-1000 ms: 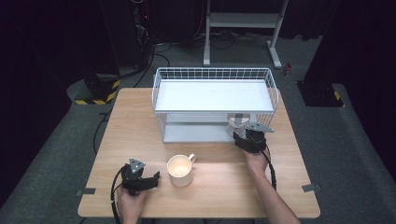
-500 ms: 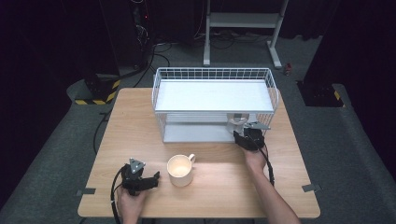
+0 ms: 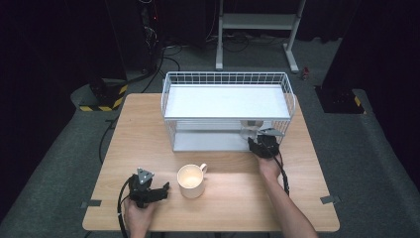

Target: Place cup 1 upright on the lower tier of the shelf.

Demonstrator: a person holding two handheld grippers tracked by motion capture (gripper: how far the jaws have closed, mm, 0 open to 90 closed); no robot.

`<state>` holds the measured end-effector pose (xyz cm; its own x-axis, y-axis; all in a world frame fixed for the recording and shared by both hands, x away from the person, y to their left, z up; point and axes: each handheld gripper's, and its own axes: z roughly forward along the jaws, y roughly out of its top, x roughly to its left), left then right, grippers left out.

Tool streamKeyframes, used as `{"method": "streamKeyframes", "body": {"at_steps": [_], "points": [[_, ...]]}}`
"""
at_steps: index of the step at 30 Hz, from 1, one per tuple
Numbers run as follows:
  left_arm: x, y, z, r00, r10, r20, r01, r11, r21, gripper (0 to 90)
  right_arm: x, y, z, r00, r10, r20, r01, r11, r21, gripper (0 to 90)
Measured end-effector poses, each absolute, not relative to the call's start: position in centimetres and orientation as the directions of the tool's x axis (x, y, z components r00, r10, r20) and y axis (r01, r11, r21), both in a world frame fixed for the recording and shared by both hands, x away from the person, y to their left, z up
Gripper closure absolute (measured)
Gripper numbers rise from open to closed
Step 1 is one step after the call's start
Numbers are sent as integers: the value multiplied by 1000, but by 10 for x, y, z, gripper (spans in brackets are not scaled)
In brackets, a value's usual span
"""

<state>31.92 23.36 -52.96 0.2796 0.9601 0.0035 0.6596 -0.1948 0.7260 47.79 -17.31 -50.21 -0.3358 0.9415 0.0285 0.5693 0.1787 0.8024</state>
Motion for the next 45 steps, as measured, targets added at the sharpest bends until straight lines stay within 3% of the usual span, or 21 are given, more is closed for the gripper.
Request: {"method": "streamKeyframes", "body": {"at_steps": [17,24,45], "points": [[319,234,-530,280,960,3,659,-195,726,101,490,-174,-503,-311,950,32,602,171,780,574],[319,233,-530,279,960,4,659,-195,726,101,481,-178,-494,-356,933,55,574,172,801,481],[319,233,-530,279,960,6,659,-196,727,104,451,-198,-485,-424,898,115,544,152,825,398]]}}
